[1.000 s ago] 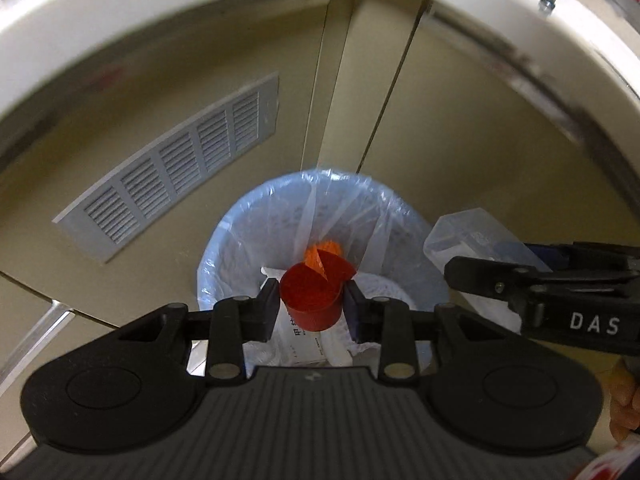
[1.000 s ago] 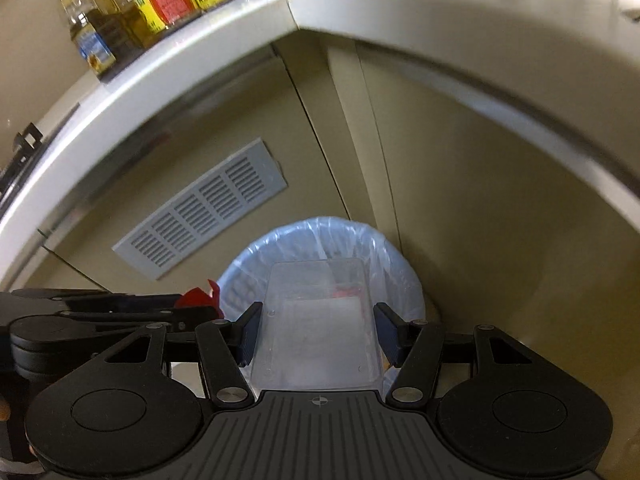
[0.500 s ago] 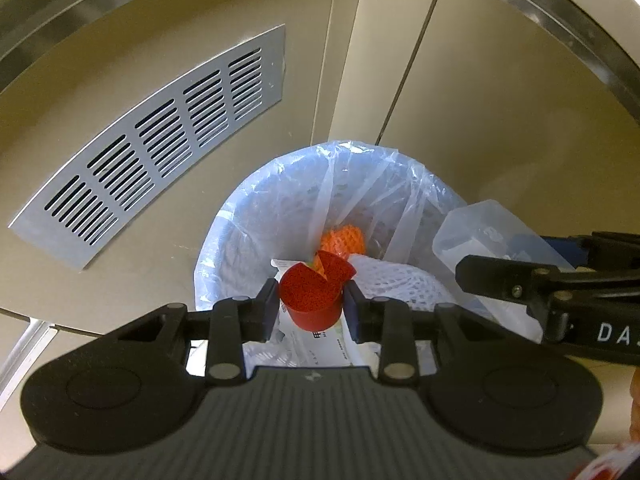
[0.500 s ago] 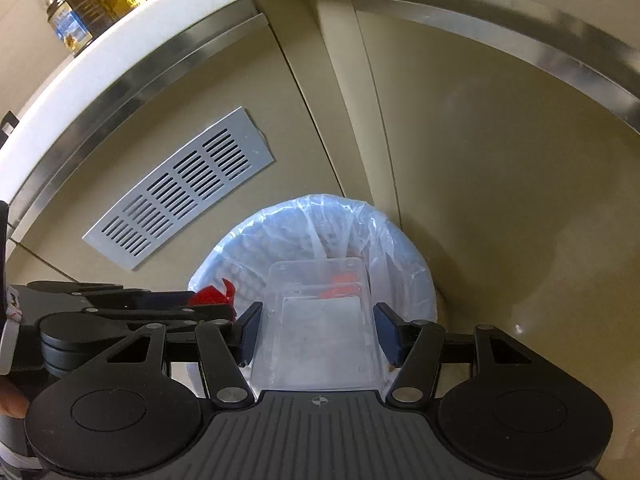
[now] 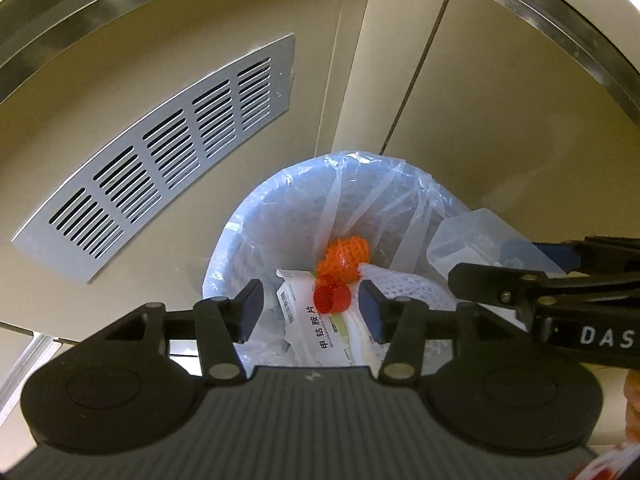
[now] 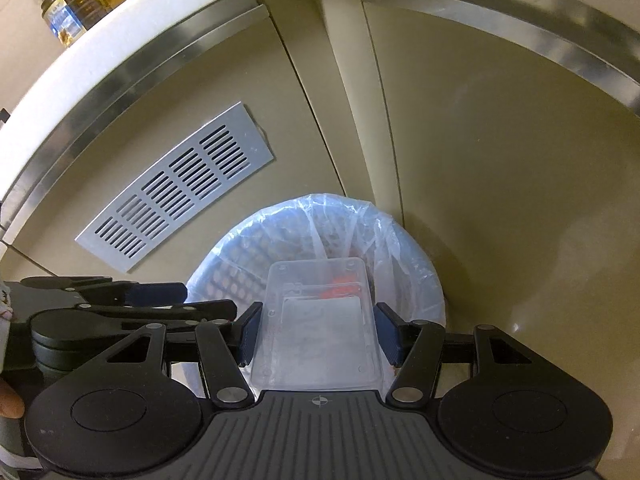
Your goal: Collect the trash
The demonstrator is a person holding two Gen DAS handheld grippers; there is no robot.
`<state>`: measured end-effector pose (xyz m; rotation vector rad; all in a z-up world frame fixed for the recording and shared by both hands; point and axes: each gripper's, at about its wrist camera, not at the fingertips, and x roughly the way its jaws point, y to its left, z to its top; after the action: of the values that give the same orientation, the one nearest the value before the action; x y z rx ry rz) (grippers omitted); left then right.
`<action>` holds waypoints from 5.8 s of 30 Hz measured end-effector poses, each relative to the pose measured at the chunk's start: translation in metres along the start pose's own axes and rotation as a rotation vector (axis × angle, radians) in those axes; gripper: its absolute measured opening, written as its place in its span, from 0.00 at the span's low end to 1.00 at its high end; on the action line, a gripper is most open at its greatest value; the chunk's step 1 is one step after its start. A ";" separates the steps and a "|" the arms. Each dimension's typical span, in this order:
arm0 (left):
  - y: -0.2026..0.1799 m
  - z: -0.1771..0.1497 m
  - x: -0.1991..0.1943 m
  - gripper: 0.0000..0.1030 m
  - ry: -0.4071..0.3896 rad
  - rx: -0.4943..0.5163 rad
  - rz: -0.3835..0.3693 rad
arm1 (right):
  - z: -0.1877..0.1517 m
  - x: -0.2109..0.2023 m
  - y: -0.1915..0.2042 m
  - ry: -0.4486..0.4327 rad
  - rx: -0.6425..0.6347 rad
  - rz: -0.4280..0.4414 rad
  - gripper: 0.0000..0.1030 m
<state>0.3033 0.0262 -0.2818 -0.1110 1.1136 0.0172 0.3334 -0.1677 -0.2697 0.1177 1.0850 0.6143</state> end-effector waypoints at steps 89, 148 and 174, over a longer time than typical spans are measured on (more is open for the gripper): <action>-0.050 -0.042 -0.267 0.63 -0.253 -0.068 0.097 | -0.042 -0.205 0.065 -0.187 -0.080 0.028 0.73; -0.021 -0.136 -0.399 0.68 -0.352 0.131 -0.024 | -0.144 -0.326 0.195 -0.355 0.027 -0.127 0.73; -0.023 -0.138 -0.399 0.68 -0.353 0.137 -0.034 | -0.141 -0.331 0.194 -0.360 0.036 -0.130 0.73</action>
<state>0.0050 0.0065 0.0170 -0.0032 0.7573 -0.0672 0.0278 -0.2085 -0.0015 0.1801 0.7480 0.4359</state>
